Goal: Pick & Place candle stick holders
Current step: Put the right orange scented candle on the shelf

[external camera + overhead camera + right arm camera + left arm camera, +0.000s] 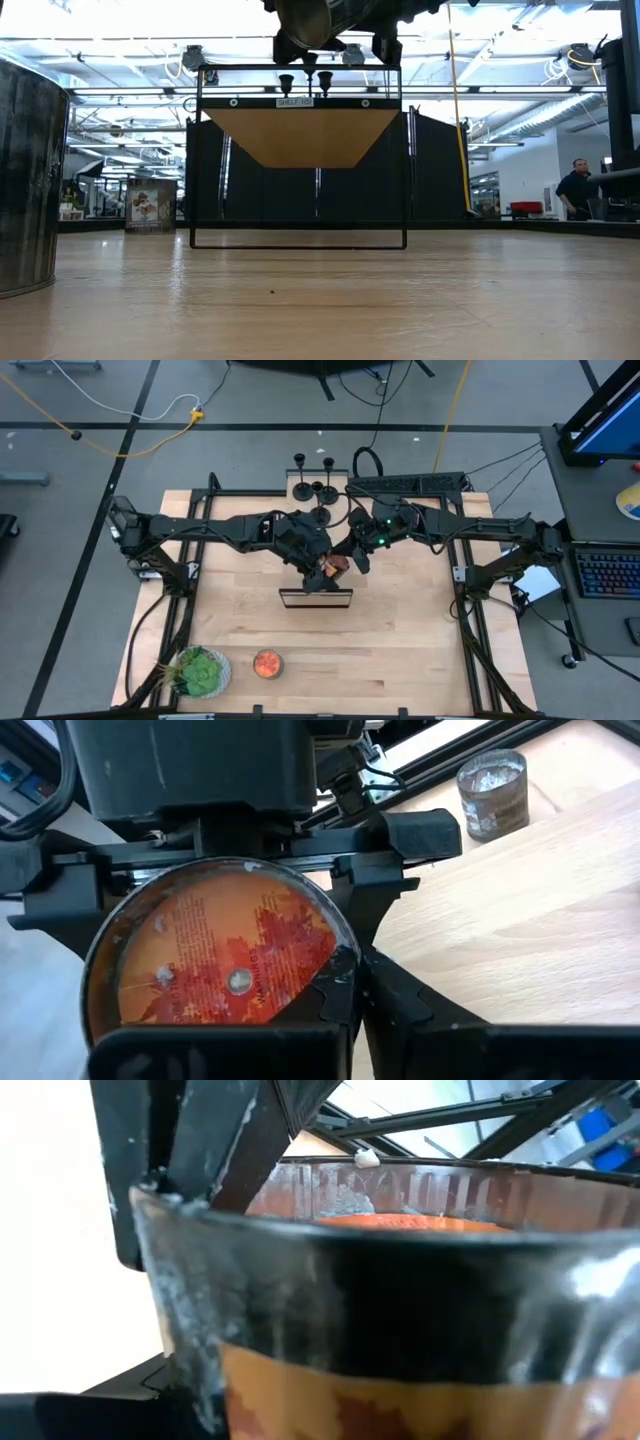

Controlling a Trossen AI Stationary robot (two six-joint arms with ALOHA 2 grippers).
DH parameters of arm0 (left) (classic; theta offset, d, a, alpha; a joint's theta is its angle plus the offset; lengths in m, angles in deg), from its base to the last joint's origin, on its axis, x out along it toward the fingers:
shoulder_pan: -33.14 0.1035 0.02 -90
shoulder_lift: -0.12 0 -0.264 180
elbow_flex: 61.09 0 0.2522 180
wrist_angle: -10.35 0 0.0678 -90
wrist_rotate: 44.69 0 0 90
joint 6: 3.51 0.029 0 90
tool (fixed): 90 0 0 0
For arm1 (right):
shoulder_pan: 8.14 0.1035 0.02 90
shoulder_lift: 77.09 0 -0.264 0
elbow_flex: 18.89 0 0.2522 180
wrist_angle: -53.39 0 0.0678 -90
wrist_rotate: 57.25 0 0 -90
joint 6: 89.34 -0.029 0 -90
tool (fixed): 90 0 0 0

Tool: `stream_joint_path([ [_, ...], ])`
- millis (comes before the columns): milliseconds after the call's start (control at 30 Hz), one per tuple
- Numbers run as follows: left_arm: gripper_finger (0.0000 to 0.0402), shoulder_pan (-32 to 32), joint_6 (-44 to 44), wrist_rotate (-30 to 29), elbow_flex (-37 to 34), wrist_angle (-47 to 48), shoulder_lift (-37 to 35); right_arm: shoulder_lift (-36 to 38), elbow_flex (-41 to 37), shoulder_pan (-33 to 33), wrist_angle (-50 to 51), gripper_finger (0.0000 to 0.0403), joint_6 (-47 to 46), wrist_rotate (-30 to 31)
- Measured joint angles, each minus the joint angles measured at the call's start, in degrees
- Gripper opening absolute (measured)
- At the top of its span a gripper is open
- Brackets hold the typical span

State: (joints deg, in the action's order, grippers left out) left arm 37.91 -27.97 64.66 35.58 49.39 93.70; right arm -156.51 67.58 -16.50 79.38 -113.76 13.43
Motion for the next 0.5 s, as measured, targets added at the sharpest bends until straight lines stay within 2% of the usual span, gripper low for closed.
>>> stream_joint_path([
  [267,0.0346,-0.08,1.42,-5.17,-0.01,3.87,0.03,0.00,0.02,-1.81,-0.27,0.0060,0.13,-0.10],
  [400,0.0346,0.15,1.24,-9.78,-0.22,7.74,0.35,0.52,0.31,-2.50,-0.91,0.0091,0.12,-2.54],
  [500,0.0346,-0.08,1.66,-12.54,-0.21,11.03,-0.12,0.95,0.30,-3.29,-0.70,0.0108,0.35,-1.62],
])
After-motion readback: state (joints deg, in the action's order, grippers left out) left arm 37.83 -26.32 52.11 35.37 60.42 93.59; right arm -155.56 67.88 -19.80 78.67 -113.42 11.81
